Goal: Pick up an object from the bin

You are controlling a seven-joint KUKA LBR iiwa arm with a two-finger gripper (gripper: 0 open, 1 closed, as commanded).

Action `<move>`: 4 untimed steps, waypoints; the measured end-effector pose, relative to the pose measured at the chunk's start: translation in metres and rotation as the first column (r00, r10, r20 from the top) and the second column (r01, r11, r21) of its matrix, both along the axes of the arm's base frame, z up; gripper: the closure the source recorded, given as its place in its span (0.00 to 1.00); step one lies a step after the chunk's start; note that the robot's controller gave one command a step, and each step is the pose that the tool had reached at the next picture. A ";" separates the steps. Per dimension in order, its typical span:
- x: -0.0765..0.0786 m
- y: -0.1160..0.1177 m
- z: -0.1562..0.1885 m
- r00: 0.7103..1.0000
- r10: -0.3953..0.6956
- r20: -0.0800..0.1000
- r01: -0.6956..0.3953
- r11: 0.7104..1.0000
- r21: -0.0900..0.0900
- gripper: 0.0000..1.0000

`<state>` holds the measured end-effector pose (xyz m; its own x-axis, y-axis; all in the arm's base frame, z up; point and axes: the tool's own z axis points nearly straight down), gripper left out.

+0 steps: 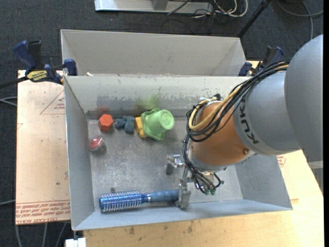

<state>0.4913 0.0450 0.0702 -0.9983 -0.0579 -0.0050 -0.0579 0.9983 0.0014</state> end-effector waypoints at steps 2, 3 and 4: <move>0.000 0.000 0.000 1.000 -0.003 -0.002 0.003 1.000 0.000 0.00; -0.001 0.000 0.000 1.000 -0.002 -0.005 0.002 1.000 0.000 1.00; 0.000 0.000 0.000 1.000 -0.002 -0.002 0.002 1.000 0.001 0.00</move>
Offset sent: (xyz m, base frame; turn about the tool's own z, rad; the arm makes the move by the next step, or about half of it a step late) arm 0.0000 0.0000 0.0000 0.0000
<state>0.4914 0.0453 0.0702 -0.9984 -0.0556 -0.0032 -0.0556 0.9984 0.0020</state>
